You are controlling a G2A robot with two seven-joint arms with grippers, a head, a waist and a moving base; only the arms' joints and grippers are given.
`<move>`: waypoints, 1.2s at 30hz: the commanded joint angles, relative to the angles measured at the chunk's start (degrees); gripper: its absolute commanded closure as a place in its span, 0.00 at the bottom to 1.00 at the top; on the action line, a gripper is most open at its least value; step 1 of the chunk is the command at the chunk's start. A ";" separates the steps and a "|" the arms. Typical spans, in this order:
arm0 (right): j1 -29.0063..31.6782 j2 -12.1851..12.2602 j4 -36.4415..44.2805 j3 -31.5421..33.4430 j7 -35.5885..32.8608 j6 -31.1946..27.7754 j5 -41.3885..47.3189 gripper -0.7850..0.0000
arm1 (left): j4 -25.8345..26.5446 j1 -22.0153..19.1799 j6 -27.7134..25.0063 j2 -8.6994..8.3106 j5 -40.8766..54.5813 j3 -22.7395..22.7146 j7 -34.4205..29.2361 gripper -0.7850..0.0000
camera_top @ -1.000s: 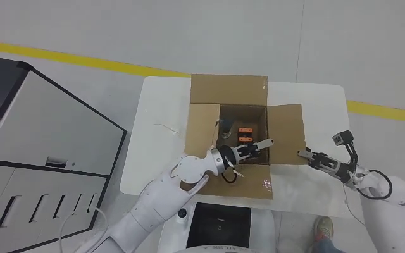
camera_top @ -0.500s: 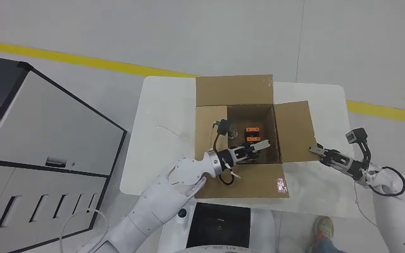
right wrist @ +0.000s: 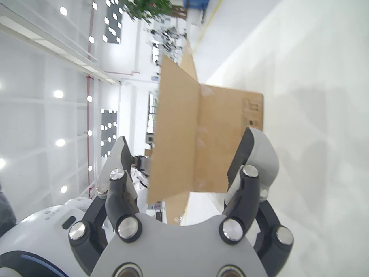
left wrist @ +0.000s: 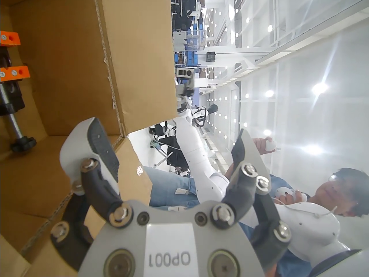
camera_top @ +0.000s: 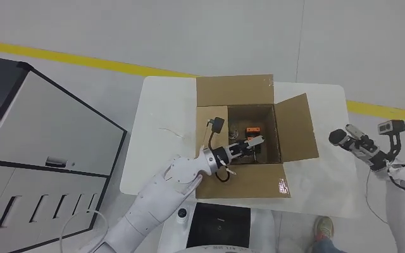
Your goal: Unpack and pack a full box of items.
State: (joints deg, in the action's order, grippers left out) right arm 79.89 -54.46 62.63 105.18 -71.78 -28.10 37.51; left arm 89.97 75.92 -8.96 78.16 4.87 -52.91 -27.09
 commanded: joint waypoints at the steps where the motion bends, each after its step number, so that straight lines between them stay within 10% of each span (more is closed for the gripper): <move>1: 0.79 -0.05 3.88 2.52 -2.88 3.58 10.70 0.42 | 0.51 0.34 0.00 -0.19 0.15 -0.81 -0.06 0.00; 5: 3.90 -0.58 12.91 3.84 -7.60 11.76 24.29 0.98 | 2.15 1.37 -0.07 -0.64 0.09 -2.73 0.44 0.00; 12: 7.80 -1.46 20.60 -4.09 -3.92 11.36 13.35 1.00 | 7.99 4.55 -0.03 -1.65 -0.01 -7.17 1.62 0.00; 36: -3.21 -3.44 -2.60 -21.00 9.14 4.72 -13.32 1.00 | 21.55 17.86 -2.60 -4.71 5.27 -20.69 -1.56 0.00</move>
State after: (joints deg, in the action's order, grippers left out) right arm 77.26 -57.80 60.88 84.72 -62.78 -23.25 24.53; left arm 111.32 93.40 -11.43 73.51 10.20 -73.43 -28.74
